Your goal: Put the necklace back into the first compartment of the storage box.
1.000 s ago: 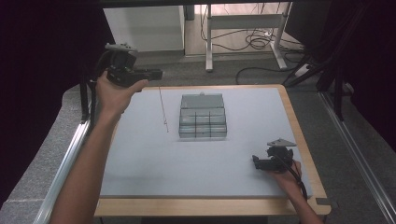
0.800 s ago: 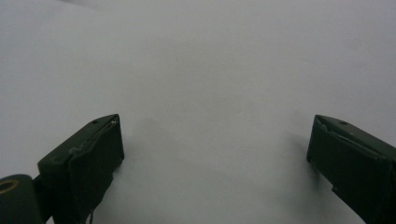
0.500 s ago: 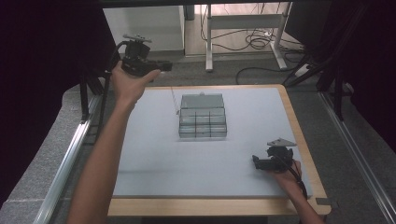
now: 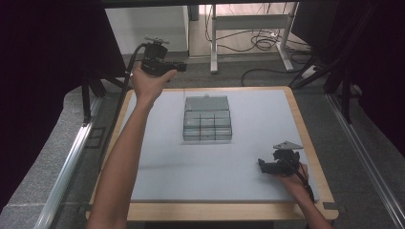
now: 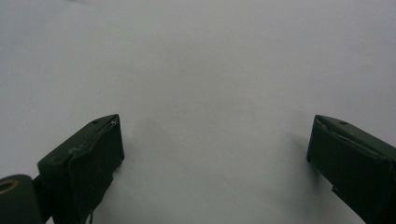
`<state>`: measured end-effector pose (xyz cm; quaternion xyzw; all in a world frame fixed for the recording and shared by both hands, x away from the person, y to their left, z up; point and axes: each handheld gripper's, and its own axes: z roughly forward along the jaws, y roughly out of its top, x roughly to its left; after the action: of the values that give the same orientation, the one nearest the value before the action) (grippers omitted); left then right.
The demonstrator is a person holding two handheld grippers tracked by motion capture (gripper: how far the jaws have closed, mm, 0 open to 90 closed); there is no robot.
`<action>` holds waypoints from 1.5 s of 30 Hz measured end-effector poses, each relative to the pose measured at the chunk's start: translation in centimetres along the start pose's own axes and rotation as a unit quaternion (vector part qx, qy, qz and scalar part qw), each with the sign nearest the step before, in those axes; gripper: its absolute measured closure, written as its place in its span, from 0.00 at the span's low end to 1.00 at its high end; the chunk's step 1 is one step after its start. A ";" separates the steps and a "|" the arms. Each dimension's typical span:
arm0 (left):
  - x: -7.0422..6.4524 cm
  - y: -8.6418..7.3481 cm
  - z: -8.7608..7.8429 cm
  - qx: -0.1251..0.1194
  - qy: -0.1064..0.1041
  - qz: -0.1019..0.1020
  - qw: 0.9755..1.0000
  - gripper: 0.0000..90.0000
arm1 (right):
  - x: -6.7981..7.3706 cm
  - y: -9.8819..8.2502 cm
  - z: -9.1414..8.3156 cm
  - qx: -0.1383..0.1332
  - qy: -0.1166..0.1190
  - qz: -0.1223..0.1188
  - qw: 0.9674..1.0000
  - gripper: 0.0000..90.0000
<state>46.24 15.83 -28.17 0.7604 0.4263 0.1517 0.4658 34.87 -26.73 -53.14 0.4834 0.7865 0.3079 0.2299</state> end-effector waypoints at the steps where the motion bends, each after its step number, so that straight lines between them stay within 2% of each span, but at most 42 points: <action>1: 0.2 -0.1 0.3 0.000 0.000 -0.003 1.000 0.90 | 0.0 0.0 0.0 0.000 0.000 0.000 1.000 0.04; 4: 0.5 -0.7 1.4 0.007 0.004 -0.007 1.000 0.90 | 0.0 0.0 0.0 0.000 0.001 -0.002 1.000 0.04; 14: 1.1 -3.4 4.8 0.024 -0.002 -0.023 0.999 0.90 | 0.0 0.0 0.0 -0.001 0.002 -0.002 1.000 0.04; 31: 2.0 -6.0 6.7 0.050 0.005 -0.034 0.998 0.90 | -0.1 0.0 0.1 -0.002 0.001 -0.003 1.000 0.04; 38: 2.6 -7.9 8.1 0.062 -0.001 -0.047 0.997 0.90 | -0.1 0.0 0.1 -0.001 0.002 -0.003 1.000 0.04; 45: 3.0 -9.6 9.6 0.082 0.005 -0.044 0.996 0.90 | -0.1 0.0 0.1 -0.001 0.002 -0.003 1.000 0.04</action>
<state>49.21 14.59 -41.68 0.7759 0.4727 0.0996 0.4056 34.95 -26.78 -53.18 0.4802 0.7883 0.3085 0.2300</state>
